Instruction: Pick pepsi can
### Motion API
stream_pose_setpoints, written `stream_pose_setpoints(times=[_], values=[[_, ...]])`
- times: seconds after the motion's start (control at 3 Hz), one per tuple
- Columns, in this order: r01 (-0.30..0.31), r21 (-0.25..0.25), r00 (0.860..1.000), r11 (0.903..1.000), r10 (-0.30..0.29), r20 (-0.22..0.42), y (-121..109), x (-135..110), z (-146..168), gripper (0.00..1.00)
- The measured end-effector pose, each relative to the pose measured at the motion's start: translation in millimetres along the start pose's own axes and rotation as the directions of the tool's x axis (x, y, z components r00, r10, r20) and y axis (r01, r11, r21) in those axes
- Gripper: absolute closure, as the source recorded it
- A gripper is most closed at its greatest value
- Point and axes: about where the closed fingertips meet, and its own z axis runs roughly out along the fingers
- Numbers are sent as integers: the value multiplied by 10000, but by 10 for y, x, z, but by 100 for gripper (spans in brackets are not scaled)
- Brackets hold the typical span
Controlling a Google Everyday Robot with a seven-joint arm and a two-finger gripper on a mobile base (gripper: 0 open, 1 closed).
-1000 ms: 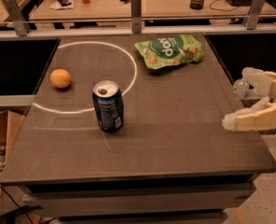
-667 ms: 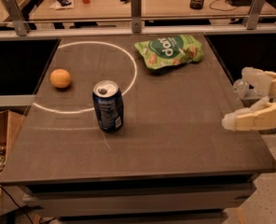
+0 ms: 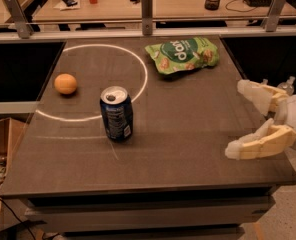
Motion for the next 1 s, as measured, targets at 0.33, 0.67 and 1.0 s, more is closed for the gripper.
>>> stream_pose_setpoints(times=[0.33,0.67,1.0], values=[[-181,-781,9982,9968,225,554,216,118,256,0],[85,-1396,9975,9902,14,705,380,247,573,0],[349,-1707,9973,9847,-234,692,498,378,897,0]])
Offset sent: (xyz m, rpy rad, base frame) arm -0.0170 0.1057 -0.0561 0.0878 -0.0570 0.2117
